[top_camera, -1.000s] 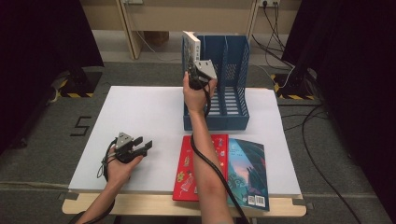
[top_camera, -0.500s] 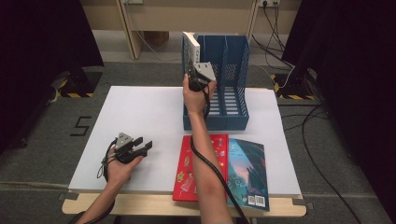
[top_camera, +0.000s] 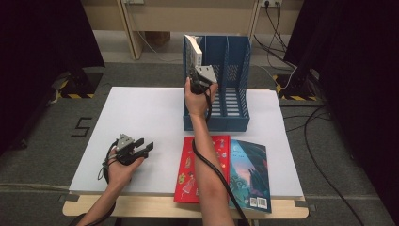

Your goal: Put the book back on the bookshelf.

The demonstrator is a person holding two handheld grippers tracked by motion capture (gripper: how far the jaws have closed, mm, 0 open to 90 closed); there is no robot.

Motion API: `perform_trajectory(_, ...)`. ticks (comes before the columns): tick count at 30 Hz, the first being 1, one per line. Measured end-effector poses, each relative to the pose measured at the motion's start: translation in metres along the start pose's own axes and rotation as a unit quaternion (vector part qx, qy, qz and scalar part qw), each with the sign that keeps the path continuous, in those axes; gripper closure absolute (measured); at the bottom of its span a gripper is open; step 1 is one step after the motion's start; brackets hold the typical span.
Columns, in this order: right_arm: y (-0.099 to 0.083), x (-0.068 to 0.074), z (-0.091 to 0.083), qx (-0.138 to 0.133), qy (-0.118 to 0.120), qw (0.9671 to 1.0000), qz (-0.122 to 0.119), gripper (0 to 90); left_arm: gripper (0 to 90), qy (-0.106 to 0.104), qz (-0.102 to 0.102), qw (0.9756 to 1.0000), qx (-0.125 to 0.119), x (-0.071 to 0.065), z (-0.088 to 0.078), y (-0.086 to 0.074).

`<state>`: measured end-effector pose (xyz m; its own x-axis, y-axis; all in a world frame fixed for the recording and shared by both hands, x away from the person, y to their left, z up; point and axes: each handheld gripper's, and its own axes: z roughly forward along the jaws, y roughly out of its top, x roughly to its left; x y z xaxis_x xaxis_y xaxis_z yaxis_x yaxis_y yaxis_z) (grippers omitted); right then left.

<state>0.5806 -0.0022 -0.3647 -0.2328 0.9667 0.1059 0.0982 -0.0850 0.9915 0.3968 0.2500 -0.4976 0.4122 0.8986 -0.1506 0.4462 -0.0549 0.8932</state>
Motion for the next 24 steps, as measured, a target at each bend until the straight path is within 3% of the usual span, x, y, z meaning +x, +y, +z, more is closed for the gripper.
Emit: perform_trajectory(24, -0.0085, -0.0032, -0.0017, 0.041, -0.013, 0.999, -0.014, 72.5, 49.6, 0.002, 0.0, 1.0, 0.001, -0.0003, 0.0001, -0.0001)
